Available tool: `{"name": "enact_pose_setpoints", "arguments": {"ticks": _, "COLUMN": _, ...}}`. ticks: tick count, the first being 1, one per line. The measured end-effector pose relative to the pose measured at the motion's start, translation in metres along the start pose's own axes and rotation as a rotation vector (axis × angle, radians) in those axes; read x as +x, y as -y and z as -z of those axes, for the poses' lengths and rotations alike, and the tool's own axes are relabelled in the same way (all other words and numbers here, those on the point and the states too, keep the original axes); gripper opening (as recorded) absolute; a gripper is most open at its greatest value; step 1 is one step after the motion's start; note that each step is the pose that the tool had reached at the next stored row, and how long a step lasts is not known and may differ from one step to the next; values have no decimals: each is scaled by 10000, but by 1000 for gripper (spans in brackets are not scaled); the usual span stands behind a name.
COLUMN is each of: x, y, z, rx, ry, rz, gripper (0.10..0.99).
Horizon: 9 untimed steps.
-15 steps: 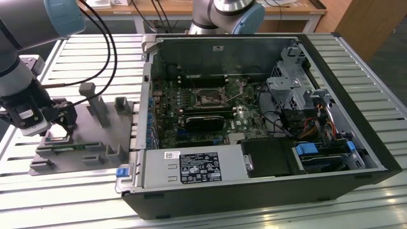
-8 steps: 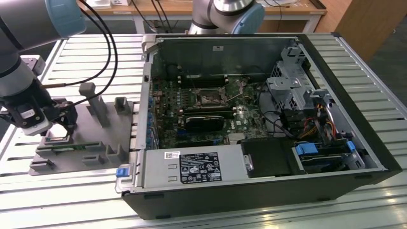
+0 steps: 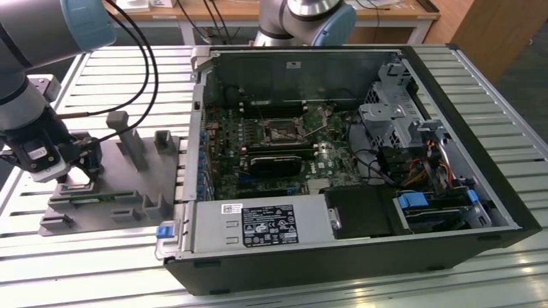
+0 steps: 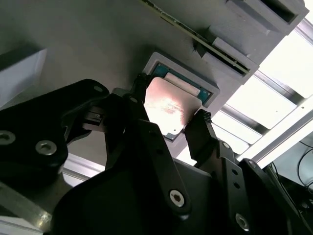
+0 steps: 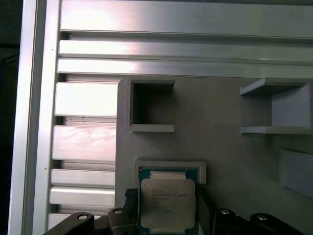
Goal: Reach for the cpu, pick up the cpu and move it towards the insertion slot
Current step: 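Pick up the cpu and move it towards the insertion slot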
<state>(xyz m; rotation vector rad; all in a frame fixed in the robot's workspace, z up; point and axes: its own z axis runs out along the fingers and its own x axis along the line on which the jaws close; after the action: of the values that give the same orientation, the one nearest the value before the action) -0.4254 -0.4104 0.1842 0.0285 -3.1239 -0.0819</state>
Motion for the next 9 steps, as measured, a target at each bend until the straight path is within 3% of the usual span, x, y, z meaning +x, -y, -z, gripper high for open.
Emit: {"name": "enact_pose_setpoints", "arguments": {"ticks": 9, "x": 4, "y": -7, "z": -11, "rx": -1, "ry": 2, "rz": 0, "gripper": 592}}
